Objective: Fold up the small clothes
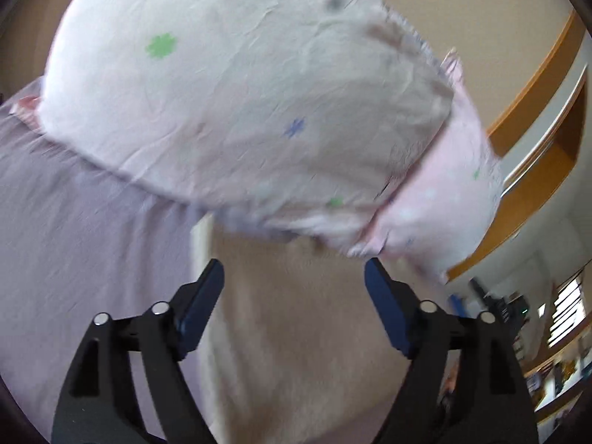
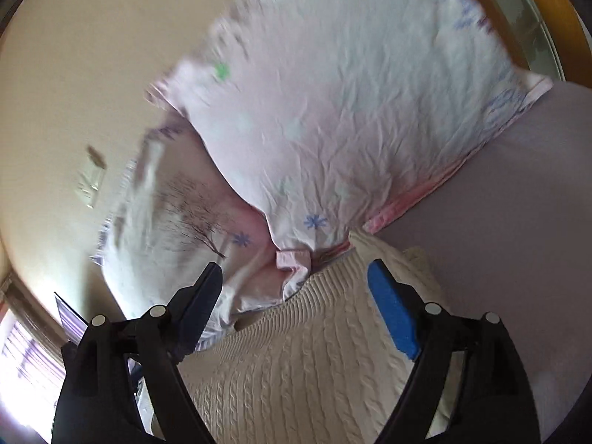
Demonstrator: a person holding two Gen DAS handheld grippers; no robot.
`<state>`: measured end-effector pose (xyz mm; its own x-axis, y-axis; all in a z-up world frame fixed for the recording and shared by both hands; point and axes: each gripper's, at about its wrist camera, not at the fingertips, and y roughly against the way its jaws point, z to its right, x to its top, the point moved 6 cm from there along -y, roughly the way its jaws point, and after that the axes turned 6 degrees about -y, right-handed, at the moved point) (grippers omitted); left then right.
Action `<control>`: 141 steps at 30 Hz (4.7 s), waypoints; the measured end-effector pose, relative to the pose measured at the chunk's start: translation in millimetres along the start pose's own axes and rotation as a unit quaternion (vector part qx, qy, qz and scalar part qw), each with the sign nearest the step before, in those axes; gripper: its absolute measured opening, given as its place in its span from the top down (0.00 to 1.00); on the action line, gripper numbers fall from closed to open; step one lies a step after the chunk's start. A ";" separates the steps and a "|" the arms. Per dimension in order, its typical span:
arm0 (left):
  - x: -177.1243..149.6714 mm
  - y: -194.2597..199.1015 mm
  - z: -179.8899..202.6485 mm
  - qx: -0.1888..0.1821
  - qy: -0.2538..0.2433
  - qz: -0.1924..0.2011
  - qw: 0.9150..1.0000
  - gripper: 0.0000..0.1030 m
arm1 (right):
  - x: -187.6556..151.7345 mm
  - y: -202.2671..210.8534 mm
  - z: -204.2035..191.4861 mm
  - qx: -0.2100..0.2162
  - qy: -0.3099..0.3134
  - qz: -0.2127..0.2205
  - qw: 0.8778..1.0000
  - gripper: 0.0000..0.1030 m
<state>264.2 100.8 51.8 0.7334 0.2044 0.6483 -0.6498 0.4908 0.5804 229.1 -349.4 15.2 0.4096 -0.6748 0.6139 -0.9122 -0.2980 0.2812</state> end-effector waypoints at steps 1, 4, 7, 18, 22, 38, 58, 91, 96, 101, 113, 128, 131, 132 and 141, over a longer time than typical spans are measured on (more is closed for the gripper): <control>-10.4 2.2 -7.4 0.010 0.005 -0.018 1.000 0.23 | 1.3 0.6 9.0 -0.025 0.008 0.005 1.000 0.20; -38.6 -2.3 -24.1 0.010 0.032 -0.062 0.997 0.23 | 10.0 -6.4 29.8 -0.032 -0.029 -0.022 0.999 0.20; -59.8 -15.1 -31.7 -0.007 0.057 -0.094 0.994 0.25 | 8.2 -10.0 33.3 -0.025 -0.034 -0.034 0.999 0.20; -71.0 -32.0 -17.1 -0.058 0.149 -0.084 0.984 0.83 | 6.0 -10.8 7.2 -0.005 0.009 -0.038 0.999 0.20; -46.7 -19.7 32.0 -0.073 0.102 -0.065 0.990 0.84 | 18.1 6.9 2.9 -0.008 0.016 -0.005 1.000 0.20; -67.6 -173.1 300.9 -0.304 0.053 -0.167 0.936 0.69 | 50.7 41.8 39.8 -0.080 0.010 0.064 0.995 0.20; -107.2 -26.2 142.0 -0.136 -0.102 -0.025 0.985 0.35 | -95.2 80.8 -51.1 0.041 0.145 -0.190 0.970 0.59; -117.2 -39.7 119.6 -0.154 -0.103 -0.031 0.982 0.30 | -116.6 90.0 -28.0 -0.013 0.122 -0.218 0.968 0.87; -142.0 -41.9 174.6 -0.160 -0.209 -0.059 0.963 0.27 | -61.3 116.6 24.0 -0.053 0.000 -0.142 0.989 0.58; -172.7 -52.9 224.7 -0.103 -0.350 -0.049 0.930 0.19 | -51.2 100.8 15.4 -0.053 0.014 -0.140 0.989 0.57; -175.4 -95.1 220.7 -0.078 -0.327 -0.121 0.934 0.33 | -46.6 93.4 4.1 -0.105 0.154 -0.098 0.977 0.91; -127.9 -57.4 187.2 -0.150 -0.176 -0.100 0.968 0.23 | -7.8 99.9 41.1 -0.073 0.044 -0.132 0.988 0.16; -108.7 -69.4 164.8 -0.143 -0.094 -0.103 0.980 0.21 | -4.8 67.4 52.0 -0.067 0.002 -0.181 0.981 0.16; -107.9 -77.1 161.1 -0.142 -0.079 -0.113 0.980 0.21 | -7.8 55.8 55.2 -0.072 -0.005 -0.196 0.978 0.16; -119.6 -136.3 160.6 -0.138 -0.007 -0.175 0.975 0.17 | -27.5 -2.7 72.7 -0.040 -0.060 -0.263 0.962 0.24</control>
<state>233.0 -126.5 -25.7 0.8964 -0.0266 0.4425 -0.2809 0.7381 0.6134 219.9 -379.1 -56.1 0.8058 -0.5201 0.2832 -0.5744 -0.5699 0.5876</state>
